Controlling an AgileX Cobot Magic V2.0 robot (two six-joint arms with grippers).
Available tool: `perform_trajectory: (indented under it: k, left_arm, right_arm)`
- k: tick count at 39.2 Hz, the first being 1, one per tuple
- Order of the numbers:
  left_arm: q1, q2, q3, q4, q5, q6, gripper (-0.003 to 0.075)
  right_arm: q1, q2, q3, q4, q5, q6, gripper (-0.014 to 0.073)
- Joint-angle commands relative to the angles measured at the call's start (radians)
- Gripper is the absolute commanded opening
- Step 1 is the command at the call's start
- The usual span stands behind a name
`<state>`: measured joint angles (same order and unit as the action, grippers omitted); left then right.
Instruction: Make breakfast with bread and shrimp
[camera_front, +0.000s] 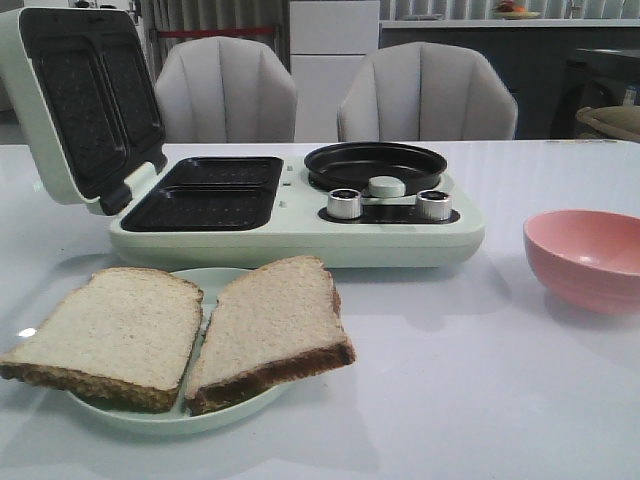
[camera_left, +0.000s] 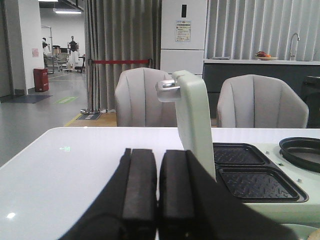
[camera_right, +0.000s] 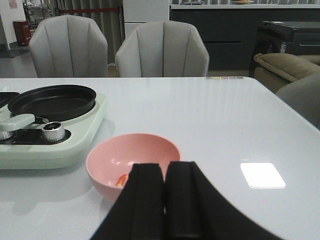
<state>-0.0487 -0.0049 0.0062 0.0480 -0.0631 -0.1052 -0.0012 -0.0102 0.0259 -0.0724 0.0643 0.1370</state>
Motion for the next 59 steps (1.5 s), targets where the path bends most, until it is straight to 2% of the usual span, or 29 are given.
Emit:
perform_trajectory:
  k: [1,24,29,35,37,45,53,56,59]
  left_arm:
    - [-0.002,-0.014,0.02,-0.007,-0.076,-0.002,0.0114]
    - [-0.002,-0.014,0.02,-0.007,-0.086,-0.002,0.0114]
    - [-0.002,-0.014,0.02,-0.007,-0.159,-0.002,0.0114]
    - [-0.002,-0.014,0.018,-0.007,-0.318,-0.002,0.0114]
    - [-0.002,-0.014,0.005,-0.009,-0.326,-0.002,0.0114]
    - [-0.002,0.021,-0.169,-0.011,-0.16,-0.002,0.0114]
    - [-0.002,0.16,-0.403,-0.027,0.205,-0.002,0.0114]
    - [-0.002,0.206,-0.44,-0.053,0.268,-0.002,0.0114]
    - [-0.002,0.245,-0.438,-0.079,0.26,-0.002,0.0114]
  right_arm:
    - [-0.005,-0.022,-0.016,-0.015,-0.083,-0.006,0.014]
    - [-0.005,-0.022,-0.016,-0.015,-0.083,-0.006,0.014]
    - [-0.005,-0.022,-0.016,-0.015,-0.082,-0.006,0.014]
    - [-0.005,-0.022,-0.016,-0.015,-0.082,-0.006,0.014]
    - [-0.005,-0.022,-0.016,-0.015,-0.081,-0.006,0.014]
    - [-0.005,-0.022,-0.016,-0.015,-0.08,-0.006,0.014]
    - [-0.005,-0.022,-0.016,-0.015,-0.08,-0.006,0.014]
    - [-0.005,-0.022,-0.016,-0.015,-0.08,-0.006,0.014]
    - [-0.005,-0.022,-0.016,-0.015,-0.08,-0.006,0.014]
